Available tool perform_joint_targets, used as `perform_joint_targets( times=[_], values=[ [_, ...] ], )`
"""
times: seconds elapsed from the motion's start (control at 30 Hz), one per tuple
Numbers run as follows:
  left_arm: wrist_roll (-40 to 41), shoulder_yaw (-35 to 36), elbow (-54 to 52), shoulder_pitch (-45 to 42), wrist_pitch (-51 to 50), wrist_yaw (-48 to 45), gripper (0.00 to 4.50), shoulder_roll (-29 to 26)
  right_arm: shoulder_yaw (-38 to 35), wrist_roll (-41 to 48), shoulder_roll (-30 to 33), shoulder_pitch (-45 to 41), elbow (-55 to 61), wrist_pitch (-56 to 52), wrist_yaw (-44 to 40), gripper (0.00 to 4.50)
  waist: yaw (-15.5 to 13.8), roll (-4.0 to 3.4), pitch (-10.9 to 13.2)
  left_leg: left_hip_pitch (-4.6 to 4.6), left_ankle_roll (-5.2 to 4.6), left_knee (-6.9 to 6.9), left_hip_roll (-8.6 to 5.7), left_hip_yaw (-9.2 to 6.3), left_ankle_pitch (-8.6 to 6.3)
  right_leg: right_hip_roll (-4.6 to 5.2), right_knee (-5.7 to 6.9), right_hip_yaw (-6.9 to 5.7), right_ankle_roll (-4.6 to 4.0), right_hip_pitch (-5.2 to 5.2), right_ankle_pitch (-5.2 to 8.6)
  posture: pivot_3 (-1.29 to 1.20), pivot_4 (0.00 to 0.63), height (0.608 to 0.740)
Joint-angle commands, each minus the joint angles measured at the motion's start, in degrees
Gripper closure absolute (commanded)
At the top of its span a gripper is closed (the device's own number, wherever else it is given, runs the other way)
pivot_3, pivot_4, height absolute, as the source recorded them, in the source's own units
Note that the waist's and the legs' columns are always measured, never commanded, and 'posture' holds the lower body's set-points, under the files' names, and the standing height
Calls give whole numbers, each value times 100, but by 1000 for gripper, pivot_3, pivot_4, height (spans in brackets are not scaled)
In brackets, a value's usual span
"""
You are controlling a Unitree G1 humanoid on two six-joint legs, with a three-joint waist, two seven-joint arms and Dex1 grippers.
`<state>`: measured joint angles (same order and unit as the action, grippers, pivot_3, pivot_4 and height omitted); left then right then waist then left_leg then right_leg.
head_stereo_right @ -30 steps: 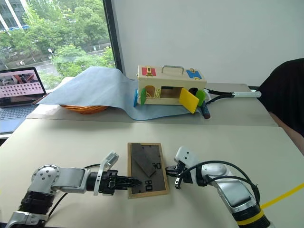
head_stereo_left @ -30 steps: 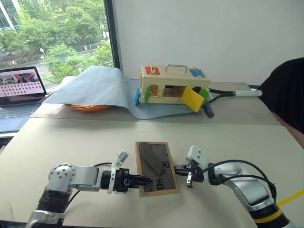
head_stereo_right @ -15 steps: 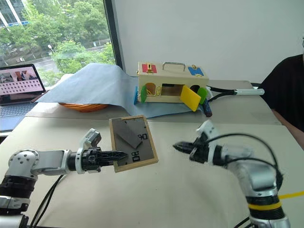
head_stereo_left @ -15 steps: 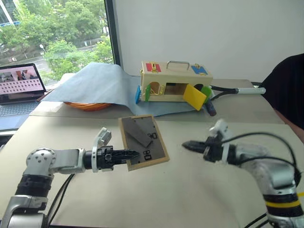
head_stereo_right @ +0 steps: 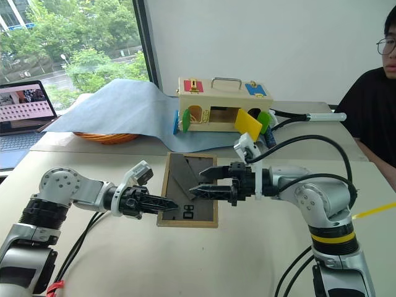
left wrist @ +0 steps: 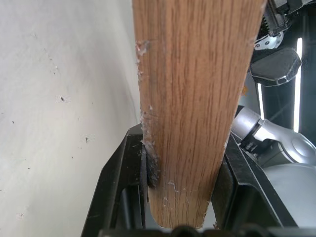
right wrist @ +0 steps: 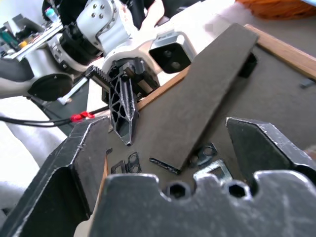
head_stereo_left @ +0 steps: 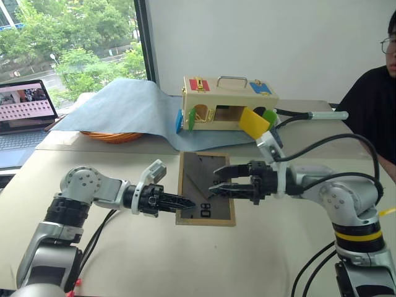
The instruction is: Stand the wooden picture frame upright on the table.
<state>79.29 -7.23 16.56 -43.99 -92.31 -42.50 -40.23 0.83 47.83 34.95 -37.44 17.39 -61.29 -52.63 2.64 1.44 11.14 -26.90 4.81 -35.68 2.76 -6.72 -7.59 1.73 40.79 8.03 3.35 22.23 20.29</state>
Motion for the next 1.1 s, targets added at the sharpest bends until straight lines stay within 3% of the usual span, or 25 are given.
perform_joint_targets(
  times=[0.03, 0.17, 0.47, 0.7, 0.87, 0.97, 1.1],
  values=[
    [-86, 19, -297, -264, -19, -525, 3365, 88, 496, -354, 70, -53, 109, 280, -109, 114, 0, 0, 0, 0, 0, 0, 0, 0, 0, 0, 0, 0, 0, 0, 0, 0, 150, 670],
    [-248, -38, -332, -339, -19, -657, 3365, 169, 659, -402, -33, -18, 158, 456, -230, 114, -1, 0, 0, -2, 0, -3, 0, 0, 0, 0, 0, -1, 0, 1, 0, 0, 150, 670],
    [-495, -50, -254, -364, -19, -867, 3365, 133, -413, 774, -310, 40, 501, 548, -569, 114, -4, 0, 1, -4, 0, -7, 0, 0, 0, 1, 4, -3, 0, 0, 0, 0, 150, 670],
    [-673, -58, -248, -343, -19, -1040, 3365, 135, -702, 1445, -277, 82, 649, 473, -459, 114, -2, 0, 2, -2, -1, -12, 1, -1, 1, 2, 20, -6, -1, 0, -1, 0, 150, 670],
    [-740, -90, -200, -385, -19, -1176, 3365, 79, -712, 871, 144, 234, 490, 821, -486, 114, -3, 0, 2, 0, -3, -16, 0, -1, 3, 1, 24, -6, 0, 0, -1, 0, 150, 670],
    [-821, -78, -148, -390, -19, -1343, 3365, -61, -774, -234, 915, 401, -94, 1557, -620, 114, -8, -3, 4, -1, -3, -18, -1, -1, 3, 2, 24, -6, 0, 1, 0, 0, 150, 670],
    [-957, -74, -24, -374, -19, -1556, 3365, -173, -780, -1262, 1379, 600, -557, 2801, -720, 114, -13, -3, 5, 0, -3, -18, -4, -1, 3, 3, 22, -8, 1, 0, 0, 0, 150, 670]
  ],
)
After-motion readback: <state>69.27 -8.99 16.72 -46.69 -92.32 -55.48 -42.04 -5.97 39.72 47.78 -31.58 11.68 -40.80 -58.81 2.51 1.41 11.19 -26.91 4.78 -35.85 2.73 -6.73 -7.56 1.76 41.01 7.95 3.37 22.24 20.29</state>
